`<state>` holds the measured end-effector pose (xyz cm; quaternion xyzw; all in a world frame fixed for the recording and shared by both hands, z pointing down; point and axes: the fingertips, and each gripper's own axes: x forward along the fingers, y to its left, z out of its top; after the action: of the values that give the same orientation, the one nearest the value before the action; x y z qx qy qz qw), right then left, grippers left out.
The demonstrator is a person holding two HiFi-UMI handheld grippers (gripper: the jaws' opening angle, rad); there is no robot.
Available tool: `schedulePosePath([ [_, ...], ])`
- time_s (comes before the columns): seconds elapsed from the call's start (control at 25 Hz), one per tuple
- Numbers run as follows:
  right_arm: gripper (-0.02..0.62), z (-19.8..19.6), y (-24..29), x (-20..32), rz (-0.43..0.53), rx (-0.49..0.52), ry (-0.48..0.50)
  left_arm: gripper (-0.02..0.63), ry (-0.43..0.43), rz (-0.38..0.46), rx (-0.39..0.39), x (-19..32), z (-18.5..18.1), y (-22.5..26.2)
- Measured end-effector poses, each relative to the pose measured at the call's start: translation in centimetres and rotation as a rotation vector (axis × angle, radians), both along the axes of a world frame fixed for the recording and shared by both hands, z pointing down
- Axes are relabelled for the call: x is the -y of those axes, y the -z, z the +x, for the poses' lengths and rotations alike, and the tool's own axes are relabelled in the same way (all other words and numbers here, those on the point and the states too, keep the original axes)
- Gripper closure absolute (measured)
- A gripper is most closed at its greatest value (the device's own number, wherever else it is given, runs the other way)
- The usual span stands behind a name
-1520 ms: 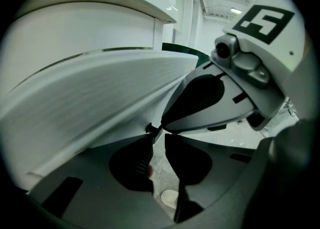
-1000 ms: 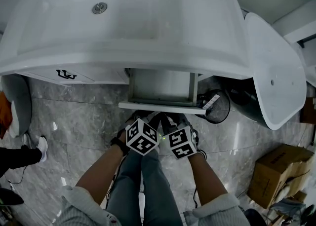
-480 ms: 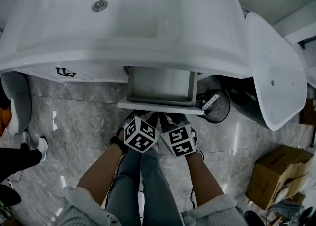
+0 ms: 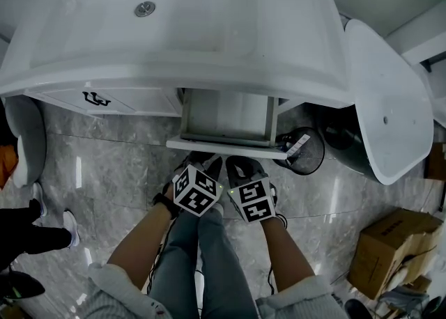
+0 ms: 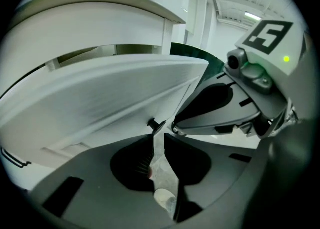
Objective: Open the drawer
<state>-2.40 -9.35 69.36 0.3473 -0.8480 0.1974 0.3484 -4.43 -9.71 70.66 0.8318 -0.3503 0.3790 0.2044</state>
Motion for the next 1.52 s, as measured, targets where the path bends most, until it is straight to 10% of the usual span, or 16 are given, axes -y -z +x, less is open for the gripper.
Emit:
schedulePosePath([
  [0.56, 0.583, 0.4, 8.4, -2.6, 0.04, 0.091, -0.058, 0.554, 0.045, 0.068, -0.068, -3.9, 0.3, 9.2],
  [1.52, 0.584, 2.8, 41.2, -6.0, 0.366, 0.351, -0.137, 0.589, 0.076, 0.454, -0.366, -6.6, 1.6, 43.4],
])
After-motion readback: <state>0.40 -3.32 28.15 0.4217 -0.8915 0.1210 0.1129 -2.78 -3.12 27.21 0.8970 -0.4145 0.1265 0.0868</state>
